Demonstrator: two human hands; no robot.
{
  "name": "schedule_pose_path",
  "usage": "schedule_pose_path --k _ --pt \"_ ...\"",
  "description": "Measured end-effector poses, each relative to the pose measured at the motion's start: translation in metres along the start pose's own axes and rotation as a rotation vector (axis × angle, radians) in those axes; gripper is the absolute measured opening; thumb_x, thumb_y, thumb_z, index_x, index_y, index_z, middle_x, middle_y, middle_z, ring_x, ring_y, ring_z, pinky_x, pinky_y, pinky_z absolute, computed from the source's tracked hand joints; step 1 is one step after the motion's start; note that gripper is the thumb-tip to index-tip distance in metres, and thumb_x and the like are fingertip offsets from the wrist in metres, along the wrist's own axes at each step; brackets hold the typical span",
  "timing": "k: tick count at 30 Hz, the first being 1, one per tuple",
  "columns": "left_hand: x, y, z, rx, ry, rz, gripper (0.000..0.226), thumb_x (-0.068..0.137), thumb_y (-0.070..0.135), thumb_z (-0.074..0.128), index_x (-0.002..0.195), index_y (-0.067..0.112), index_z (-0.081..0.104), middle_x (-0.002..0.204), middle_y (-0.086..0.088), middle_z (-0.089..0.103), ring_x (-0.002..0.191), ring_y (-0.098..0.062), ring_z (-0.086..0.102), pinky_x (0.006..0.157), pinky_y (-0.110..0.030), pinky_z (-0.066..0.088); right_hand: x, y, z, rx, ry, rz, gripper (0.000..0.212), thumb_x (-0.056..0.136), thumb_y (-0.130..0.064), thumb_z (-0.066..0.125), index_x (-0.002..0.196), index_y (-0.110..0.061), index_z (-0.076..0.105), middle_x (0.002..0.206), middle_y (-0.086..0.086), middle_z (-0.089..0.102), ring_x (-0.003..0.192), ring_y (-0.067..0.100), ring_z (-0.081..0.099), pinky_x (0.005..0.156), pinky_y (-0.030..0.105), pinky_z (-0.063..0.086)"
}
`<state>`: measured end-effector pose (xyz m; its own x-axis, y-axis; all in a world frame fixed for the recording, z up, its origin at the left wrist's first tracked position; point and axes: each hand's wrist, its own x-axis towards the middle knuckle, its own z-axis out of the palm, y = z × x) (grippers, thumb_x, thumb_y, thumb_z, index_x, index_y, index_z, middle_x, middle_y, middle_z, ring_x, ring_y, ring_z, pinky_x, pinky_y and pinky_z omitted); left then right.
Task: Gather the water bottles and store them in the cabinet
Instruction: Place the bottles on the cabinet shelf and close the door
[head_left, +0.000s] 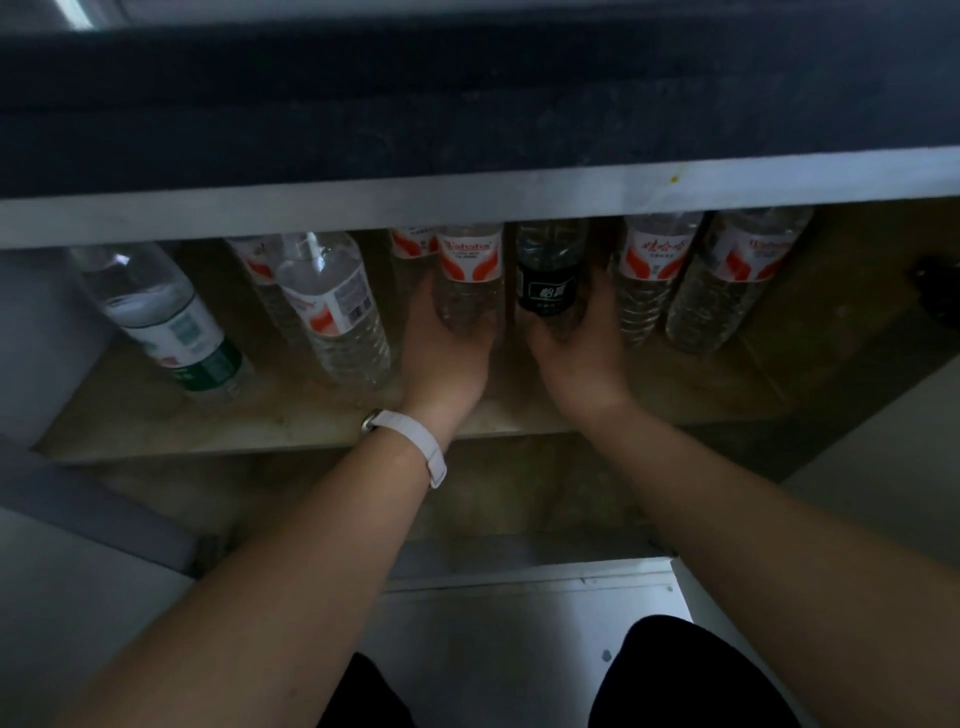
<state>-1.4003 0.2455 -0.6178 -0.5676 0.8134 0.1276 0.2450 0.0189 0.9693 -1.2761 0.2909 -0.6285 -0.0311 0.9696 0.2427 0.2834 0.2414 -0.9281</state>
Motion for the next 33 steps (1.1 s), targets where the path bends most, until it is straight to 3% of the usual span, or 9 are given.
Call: schedule_pose_path --k 5,8,11,15,18,21,25,29,33 --pt "-0.047 -0.008 -0.049 0.026 0.121 0.028 0.034 0.091 0.017 0.070 0.113 0.038 0.056 0.110 0.022 0.060 0.109 -0.005 0.058 0.092 -0.025 0.046 -0.032 -0.011 0.003 -0.136 0.053 -0.027 0.062 0.086 -0.027 0.068 0.141 -0.022 0.039 0.139 0.000 0.038 0.115 -0.001 0.033 0.097 0.021 0.032" --pt "-0.057 -0.020 -0.078 0.034 0.275 0.065 0.042 0.086 0.012 0.072 0.117 0.033 0.053 0.120 0.004 0.059 0.109 -0.009 0.057 0.091 -0.026 0.049 -0.043 -0.020 0.014 -0.175 -0.001 -0.130 0.052 0.086 -0.027 0.068 0.133 -0.018 0.049 0.126 -0.005 0.042 0.114 0.005 0.040 0.096 0.025 0.039" --pt "-0.043 -0.029 -0.094 0.038 0.355 0.007 0.056 0.082 0.015 0.080 0.127 0.026 0.049 0.130 0.000 0.051 0.109 -0.006 0.054 0.094 -0.020 0.048 -0.048 -0.033 0.028 -0.207 -0.108 -0.132 0.050 0.088 -0.027 0.067 0.134 -0.018 0.050 0.126 -0.005 0.046 0.113 0.007 0.046 0.095 0.024 0.042" --pt "-0.014 -0.028 -0.107 0.023 0.271 0.043 0.072 0.076 0.032 0.087 0.136 0.030 0.047 0.137 0.010 0.057 0.124 -0.006 0.056 0.106 -0.035 0.049 -0.054 -0.044 0.052 -0.199 -0.218 -0.120 0.051 0.089 -0.032 0.065 0.136 -0.022 0.047 0.124 -0.009 0.048 0.115 0.009 0.051 0.093 0.025 0.045" --pt "-0.001 -0.016 -0.108 0.088 0.182 0.050 0.065 0.081 0.039 0.082 0.132 0.041 0.042 0.137 0.016 0.058 0.125 -0.007 0.056 0.100 -0.030 0.045 -0.056 -0.055 0.070 -0.203 -0.305 -0.100 0.061 0.090 -0.035 0.064 0.145 -0.023 0.038 0.139 -0.006 0.046 0.122 0.008 0.047 0.095 0.022 0.039" --pt "0.005 -0.014 -0.111 0.132 0.123 0.022 0.055 0.084 0.041 0.078 0.127 0.045 0.045 0.132 0.015 0.062 0.122 -0.011 0.059 0.094 -0.028 0.044 -0.050 -0.063 0.090 -0.178 -0.342 -0.062 0.061 0.092 -0.033 0.062 0.145 -0.022 0.035 0.132 -0.014 0.044 0.117 -0.001 0.041 0.095 0.020 0.036" --pt "-0.001 -0.019 -0.125 0.129 0.157 0.028 0.054 0.080 0.042 0.082 0.124 0.042 0.051 0.128 0.014 0.066 0.117 -0.009 0.062 0.098 -0.030 0.049 -0.039 -0.060 0.123 -0.272 -0.265 0.002 0.068 0.082 -0.051 0.057 0.142 -0.029 0.036 0.139 -0.002 0.052 0.123 0.018 0.054 0.098 0.045 0.049" --pt "-0.016 -0.026 -0.148 0.084 0.179 0.043 0.053 0.079 0.037 0.085 0.124 0.038 0.056 0.120 0.019 0.068 0.110 -0.001 0.064 0.089 -0.018 0.050 -0.031 -0.052 0.144 -0.321 -0.187 0.025 0.092 0.069 -0.063 0.051 0.149 -0.025 0.026 0.148 0.002 0.043 0.131 0.026 0.048 0.101 0.051 0.046" --pt "-0.026 -0.029 -0.172 0.076 0.197 0.051 0.050 0.077 0.033 0.087 0.117 0.041 0.058 0.111 0.024 0.069 0.105 0.005 0.065 0.084 -0.014 0.050 -0.034 -0.065 0.148 -0.331 -0.139 0.043 0.095 0.083 -0.038 0.067 0.155 -0.019 0.008 0.160 0.005 0.020 0.145 0.030 0.024 0.116 0.046 0.027"
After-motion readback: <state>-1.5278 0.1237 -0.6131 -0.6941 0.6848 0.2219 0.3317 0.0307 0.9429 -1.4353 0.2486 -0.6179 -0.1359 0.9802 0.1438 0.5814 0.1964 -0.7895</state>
